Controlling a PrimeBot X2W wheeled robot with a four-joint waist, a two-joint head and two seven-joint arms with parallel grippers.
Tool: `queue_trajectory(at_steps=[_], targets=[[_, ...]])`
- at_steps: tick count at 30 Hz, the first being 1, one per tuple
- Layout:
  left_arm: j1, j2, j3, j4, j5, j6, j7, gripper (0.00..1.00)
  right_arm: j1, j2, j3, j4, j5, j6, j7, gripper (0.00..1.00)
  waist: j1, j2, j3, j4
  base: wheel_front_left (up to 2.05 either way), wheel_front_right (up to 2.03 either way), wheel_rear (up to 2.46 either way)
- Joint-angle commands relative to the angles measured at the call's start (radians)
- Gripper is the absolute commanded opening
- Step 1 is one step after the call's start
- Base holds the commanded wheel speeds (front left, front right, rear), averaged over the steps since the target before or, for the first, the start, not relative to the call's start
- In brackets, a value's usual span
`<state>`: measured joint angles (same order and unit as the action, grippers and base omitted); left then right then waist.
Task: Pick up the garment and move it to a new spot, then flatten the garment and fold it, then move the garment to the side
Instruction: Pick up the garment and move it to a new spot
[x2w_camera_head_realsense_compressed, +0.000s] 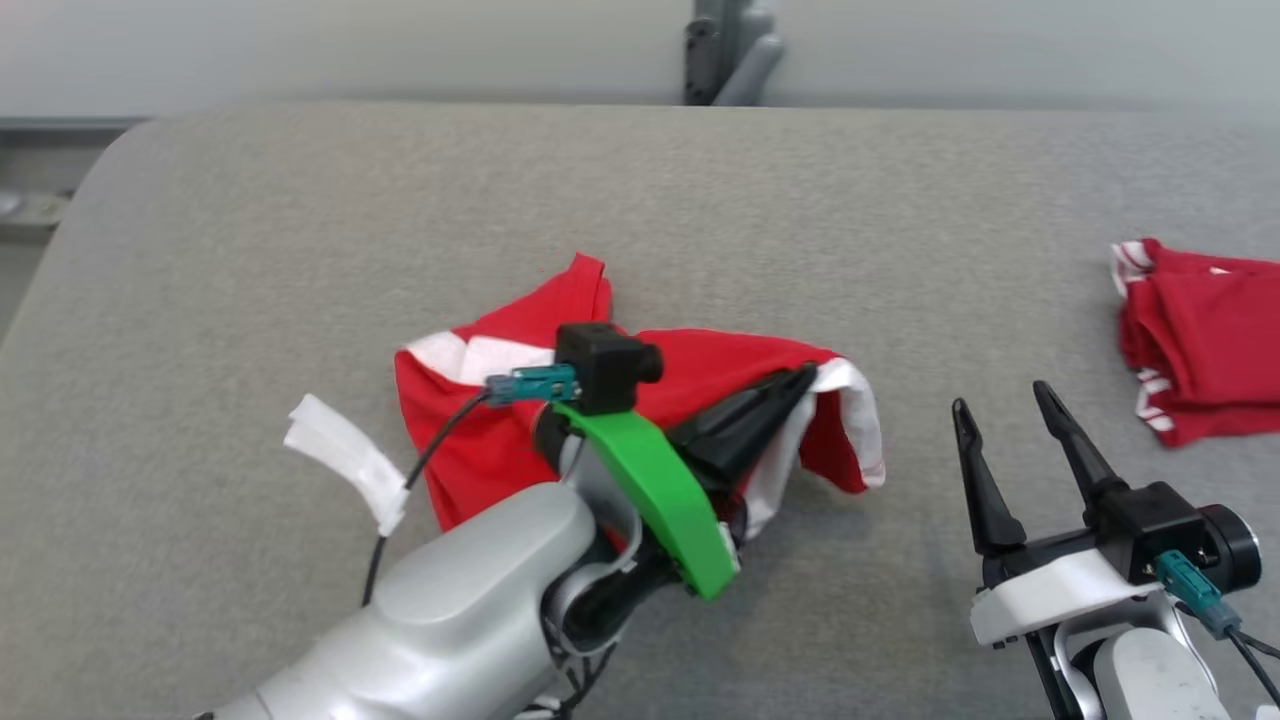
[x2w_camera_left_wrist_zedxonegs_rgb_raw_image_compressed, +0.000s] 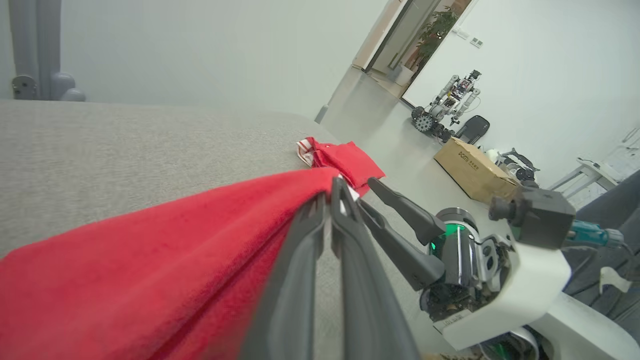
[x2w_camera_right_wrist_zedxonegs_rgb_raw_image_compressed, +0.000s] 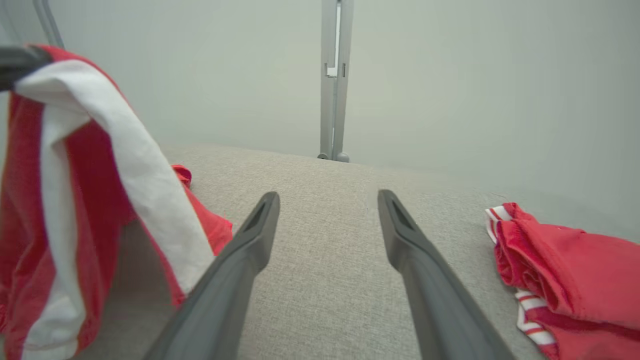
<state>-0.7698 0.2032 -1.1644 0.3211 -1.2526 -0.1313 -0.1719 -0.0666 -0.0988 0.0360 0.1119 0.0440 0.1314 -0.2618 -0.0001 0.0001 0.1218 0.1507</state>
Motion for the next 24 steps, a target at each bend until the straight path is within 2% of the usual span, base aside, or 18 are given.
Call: queue_trajectory(at_steps=[1,7,10,12,16,22,24], targets=[[-0.022,-0.030,-0.010,-0.020,-0.003,0.001,0.009,0.00,-0.001,0.004,-0.012,-0.008,0.002,-0.002,-0.004,1.00,0.0001,-0.0001,-0.035,-0.131,0.00,0.00,0.00],[-0.045,-0.049,-0.016,0.033,0.010,0.005,0.004,0.00,0.005,0.014,-0.022,-0.017,-0.005,-0.002,-0.003,1.00,0.0001,-0.0001,-0.013,-0.198,0.00,0.00,0.00],[-0.071,-0.105,-0.012,0.026,-0.008,0.001,0.001,0.00,0.006,0.017,-0.041,-0.023,-0.006,-0.002,-0.003,1.00,0.0001,-0.0001,0.000,-0.226,0.00,0.00,0.00],[-0.113,-0.102,-0.020,0.029,0.036,0.001,-0.014,0.00,0.008,0.022,-0.048,-0.022,-0.009,-0.002,-0.003,1.00,0.0001,-0.0001,0.004,-0.237,0.00,0.00,0.00],[-0.123,-0.085,-0.015,0.101,0.055,0.004,-0.031,0.00,-0.008,0.029,-0.037,-0.019,-0.010,-0.001,-0.003,1.00,0.0001,-0.0001,0.008,-0.264,0.00,0.00,0.00],[-0.061,-0.025,-0.052,0.353,0.075,0.018,-0.010,0.00,0.000,0.038,-0.044,-0.019,-0.005,-0.001,-0.003,1.00,0.0001,-0.0001,0.014,-0.272,0.00,0.00,0.00],[-0.041,-0.027,-0.052,0.437,0.065,0.015,-0.015,0.00,0.004,0.039,-0.043,-0.013,-0.004,-0.001,-0.003,1.00,0.0001,-0.0001,0.013,-0.270,0.00,0.00,0.00]])
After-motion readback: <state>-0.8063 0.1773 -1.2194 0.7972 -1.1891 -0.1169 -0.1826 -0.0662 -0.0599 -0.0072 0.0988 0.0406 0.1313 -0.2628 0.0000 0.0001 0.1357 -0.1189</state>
